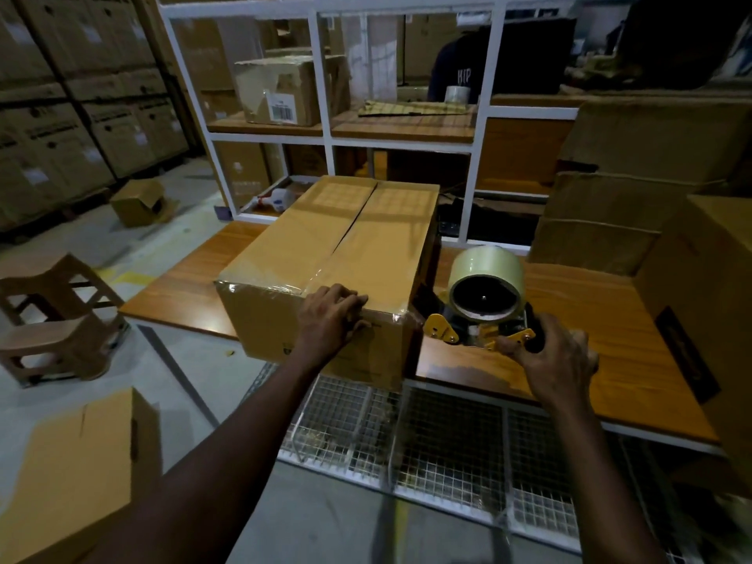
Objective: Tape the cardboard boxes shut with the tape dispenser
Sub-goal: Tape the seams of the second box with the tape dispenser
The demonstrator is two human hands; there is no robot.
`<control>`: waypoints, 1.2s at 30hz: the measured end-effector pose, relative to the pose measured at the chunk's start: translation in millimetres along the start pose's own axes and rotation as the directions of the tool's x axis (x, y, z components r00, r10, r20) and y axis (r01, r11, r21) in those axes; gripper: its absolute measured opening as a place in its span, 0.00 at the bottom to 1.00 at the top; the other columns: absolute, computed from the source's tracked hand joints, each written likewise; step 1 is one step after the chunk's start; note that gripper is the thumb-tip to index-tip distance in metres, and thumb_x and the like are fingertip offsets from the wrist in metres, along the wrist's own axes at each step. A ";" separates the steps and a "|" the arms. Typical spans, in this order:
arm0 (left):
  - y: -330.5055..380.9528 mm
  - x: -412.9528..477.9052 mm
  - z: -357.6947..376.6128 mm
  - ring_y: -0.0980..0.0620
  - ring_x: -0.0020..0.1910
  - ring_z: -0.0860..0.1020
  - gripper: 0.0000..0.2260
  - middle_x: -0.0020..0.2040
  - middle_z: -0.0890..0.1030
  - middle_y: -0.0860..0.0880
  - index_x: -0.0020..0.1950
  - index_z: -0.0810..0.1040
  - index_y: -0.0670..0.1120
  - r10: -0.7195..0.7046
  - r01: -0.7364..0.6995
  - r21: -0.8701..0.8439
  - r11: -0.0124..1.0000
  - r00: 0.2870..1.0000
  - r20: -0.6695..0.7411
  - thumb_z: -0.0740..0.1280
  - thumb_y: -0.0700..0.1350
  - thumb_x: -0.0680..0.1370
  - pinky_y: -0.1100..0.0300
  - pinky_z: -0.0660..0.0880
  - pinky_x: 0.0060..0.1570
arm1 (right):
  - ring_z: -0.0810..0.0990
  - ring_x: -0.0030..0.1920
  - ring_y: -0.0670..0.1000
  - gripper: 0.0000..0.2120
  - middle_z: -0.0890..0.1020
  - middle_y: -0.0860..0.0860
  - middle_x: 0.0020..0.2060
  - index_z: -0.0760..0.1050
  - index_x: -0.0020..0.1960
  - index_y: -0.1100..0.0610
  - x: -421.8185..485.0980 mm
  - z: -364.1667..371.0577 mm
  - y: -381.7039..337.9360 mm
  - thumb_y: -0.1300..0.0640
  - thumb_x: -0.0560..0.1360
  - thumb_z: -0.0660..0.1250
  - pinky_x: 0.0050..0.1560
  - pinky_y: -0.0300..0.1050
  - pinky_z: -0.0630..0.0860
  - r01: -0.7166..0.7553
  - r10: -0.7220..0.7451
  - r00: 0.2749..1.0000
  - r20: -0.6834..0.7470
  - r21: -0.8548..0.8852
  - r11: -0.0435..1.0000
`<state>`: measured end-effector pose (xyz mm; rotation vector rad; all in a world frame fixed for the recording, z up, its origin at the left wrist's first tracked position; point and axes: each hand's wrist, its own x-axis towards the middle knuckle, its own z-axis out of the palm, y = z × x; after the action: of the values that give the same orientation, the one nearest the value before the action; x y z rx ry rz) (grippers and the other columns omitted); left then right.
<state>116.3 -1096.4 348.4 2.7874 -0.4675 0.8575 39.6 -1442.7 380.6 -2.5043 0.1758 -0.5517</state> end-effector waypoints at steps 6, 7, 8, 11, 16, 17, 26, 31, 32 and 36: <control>-1.9 -0.1 3.6 0.46 0.46 0.77 0.20 0.52 0.81 0.45 0.59 0.82 0.49 0.001 -0.001 -0.007 1.000 1.000 -0.018 0.76 0.55 0.69 0.53 0.74 0.42 | 0.68 0.55 0.60 0.32 0.79 0.51 0.49 0.72 0.54 0.48 -10.0 -8.6 26.1 0.25 0.63 0.57 0.49 0.53 0.58 -0.031 0.031 1.000 0.006 -0.041 0.999; -2.4 0.1 4.3 0.46 0.46 0.77 0.20 0.52 0.81 0.46 0.59 0.82 0.50 0.000 0.000 -0.007 1.000 1.000 -0.014 0.77 0.55 0.69 0.53 0.74 0.41 | 0.68 0.56 0.60 0.31 0.79 0.51 0.50 0.73 0.54 0.48 -11.2 -4.1 25.8 0.26 0.64 0.59 0.48 0.52 0.57 -0.031 0.032 0.999 0.023 -0.058 0.998; -2.6 0.3 4.2 0.47 0.46 0.77 0.20 0.52 0.81 0.46 0.59 0.82 0.50 -0.003 0.003 -0.002 1.000 1.000 -0.008 0.77 0.55 0.70 0.54 0.74 0.41 | 0.68 0.56 0.60 0.31 0.79 0.51 0.52 0.73 0.55 0.48 -12.5 1.7 25.4 0.27 0.64 0.60 0.48 0.52 0.57 -0.028 0.031 0.999 0.041 -0.071 0.997; -1.4 1.7 1.6 0.47 0.47 0.76 0.20 0.52 0.80 0.47 0.59 0.82 0.50 -0.014 0.014 0.020 1.000 1.000 0.019 0.70 0.58 0.71 0.53 0.74 0.42 | 0.68 0.56 0.59 0.28 0.79 0.50 0.55 0.73 0.58 0.46 -13.4 19.6 24.7 0.28 0.66 0.66 0.52 0.53 0.60 -0.026 0.034 0.995 0.096 -0.079 0.997; -0.5 2.4 2.7 0.47 0.47 0.76 0.20 0.52 0.80 0.48 0.59 0.81 0.52 -0.037 0.036 0.032 0.999 0.999 0.032 0.71 0.60 0.71 0.53 0.73 0.44 | 0.68 0.56 0.58 0.26 0.79 0.49 0.57 0.73 0.58 0.47 -9.6 33.2 8.0 0.33 0.68 0.69 0.49 0.51 0.57 -0.015 0.028 0.994 0.109 -0.124 0.992; 0.5 2.5 3.0 0.47 0.47 0.76 0.20 0.52 0.80 0.48 0.59 0.81 0.51 -0.033 0.032 0.028 0.999 0.999 0.031 0.74 0.58 0.70 0.53 0.72 0.44 | 0.68 0.56 0.58 0.25 0.79 0.50 0.57 0.73 0.58 0.47 -9.1 33.8 4.2 0.34 0.68 0.69 0.49 0.51 0.56 -0.009 0.023 0.994 0.105 -0.127 0.992; 3.3 4.2 5.5 0.47 0.45 0.77 0.20 0.51 0.80 0.48 0.56 0.81 0.49 0.037 -0.037 -0.005 0.999 0.999 -0.023 0.80 0.51 0.67 0.54 0.74 0.40 | 0.68 0.56 0.58 0.25 0.77 0.49 0.59 0.72 0.58 0.48 -4.2 47.2 -10.4 0.33 0.69 0.68 0.50 0.51 0.57 0.045 -0.020 0.990 0.136 -0.183 0.982; 6.0 4.9 6.1 0.46 0.43 0.77 0.20 0.49 0.81 0.47 0.55 0.81 0.48 0.033 -0.034 -0.030 0.999 0.998 -0.051 0.81 0.49 0.66 0.55 0.73 0.40 | 0.67 0.57 0.58 0.26 0.78 0.50 0.57 0.71 0.58 0.50 -3.8 52.7 -21.6 0.32 0.69 0.67 0.52 0.52 0.57 0.039 -0.018 0.995 0.096 -0.221 0.975; 6.3 5.3 6.4 0.46 0.43 0.77 0.20 0.49 0.81 0.47 0.55 0.81 0.48 0.030 -0.031 -0.026 0.999 0.998 -0.046 0.81 0.49 0.66 0.55 0.72 0.40 | 0.67 0.57 0.58 0.26 0.78 0.49 0.56 0.71 0.57 0.49 -2.5 52.1 -24.4 0.32 0.69 0.67 0.53 0.53 0.58 0.039 -0.018 0.996 0.093 -0.237 0.971; 8.2 5.3 5.5 0.46 0.44 0.76 0.19 0.49 0.80 0.48 0.54 0.80 0.48 0.035 -0.036 -0.035 0.999 0.999 -0.038 0.80 0.48 0.66 0.57 0.69 0.40 | 0.66 0.57 0.57 0.26 0.78 0.49 0.55 0.70 0.56 0.48 -2.1 53.4 -30.8 0.31 0.69 0.66 0.52 0.53 0.58 0.023 0.000 0.996 0.092 -0.251 0.968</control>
<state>120.4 -1106.8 347.6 2.7337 -0.5223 0.8978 60.5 -1389.9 356.5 -2.7726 0.2076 -0.4416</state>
